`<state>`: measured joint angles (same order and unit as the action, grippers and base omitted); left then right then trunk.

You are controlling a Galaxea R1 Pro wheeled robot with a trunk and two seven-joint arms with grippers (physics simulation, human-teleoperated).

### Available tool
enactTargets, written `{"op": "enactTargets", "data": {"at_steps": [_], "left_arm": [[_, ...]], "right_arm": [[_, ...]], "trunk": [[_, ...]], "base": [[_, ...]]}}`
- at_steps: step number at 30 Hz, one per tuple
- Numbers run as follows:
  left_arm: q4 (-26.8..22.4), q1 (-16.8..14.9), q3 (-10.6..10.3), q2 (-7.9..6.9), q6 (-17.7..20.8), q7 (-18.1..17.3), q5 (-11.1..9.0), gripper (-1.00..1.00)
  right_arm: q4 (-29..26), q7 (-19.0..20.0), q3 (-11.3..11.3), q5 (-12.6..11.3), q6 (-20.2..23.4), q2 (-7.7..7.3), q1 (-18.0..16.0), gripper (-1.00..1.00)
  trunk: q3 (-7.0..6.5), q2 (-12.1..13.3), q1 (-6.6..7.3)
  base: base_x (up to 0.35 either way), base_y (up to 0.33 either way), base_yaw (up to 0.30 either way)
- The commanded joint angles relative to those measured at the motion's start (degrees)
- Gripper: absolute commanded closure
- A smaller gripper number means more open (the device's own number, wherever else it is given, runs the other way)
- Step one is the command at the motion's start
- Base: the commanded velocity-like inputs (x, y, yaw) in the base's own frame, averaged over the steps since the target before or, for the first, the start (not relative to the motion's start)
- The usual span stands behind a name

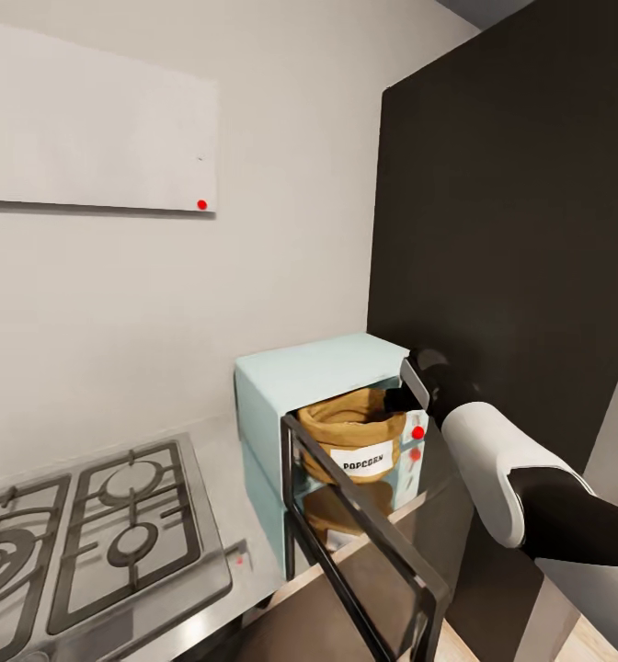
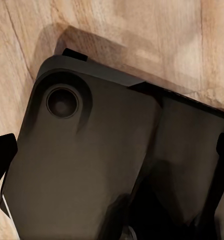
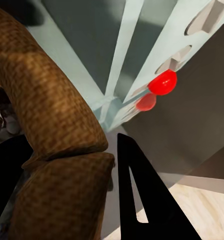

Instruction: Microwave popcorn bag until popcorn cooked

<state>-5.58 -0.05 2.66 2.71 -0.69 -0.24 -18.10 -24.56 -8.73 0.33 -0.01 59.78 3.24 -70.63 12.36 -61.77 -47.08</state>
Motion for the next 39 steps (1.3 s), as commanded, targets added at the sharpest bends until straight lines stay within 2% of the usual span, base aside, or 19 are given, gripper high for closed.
{"op": "enactTargets", "data": {"at_steps": [1, 16, 26, 39], "left_arm": [[-0.04, -0.02, 0.25, 0.02, -0.06, -0.01, -0.18, -1.0], [-0.12, -0.04, 0.21, 0.02, -0.03, -0.02, -0.13, -1.0], [-0.13, -0.02, 0.16, 0.02, -0.05, -0.02, -0.09, -1.0], [-0.08, -0.04, 0.18, 0.02, -0.07, -0.02, -0.09, -1.0]], "right_arm": [[-0.05, -0.15, 0.02, -0.08, 0.22, 0.01, -0.03, 1.0], [-0.05, -0.24, 0.1, -0.08, 0.22, 0.02, -0.03, 1.0], [-0.05, -0.25, 0.11, -0.08, 0.16, 0.01, -0.03, 1.0], [-0.05, -0.16, 0.05, -0.16, 0.22, -0.67, -0.03, 1.0]], "trunk": [[0.07, -0.05, 0.0], [0.07, -0.05, 0.0], [0.07, -0.05, 0.0], [0.07, -0.05, 0.0]], "base": [[0.0, 0.008, 0.0], [0.001, 0.001, 0.0], [0.201, 0.099, 0.0], [0.032, 0.017, 0.0]]}}
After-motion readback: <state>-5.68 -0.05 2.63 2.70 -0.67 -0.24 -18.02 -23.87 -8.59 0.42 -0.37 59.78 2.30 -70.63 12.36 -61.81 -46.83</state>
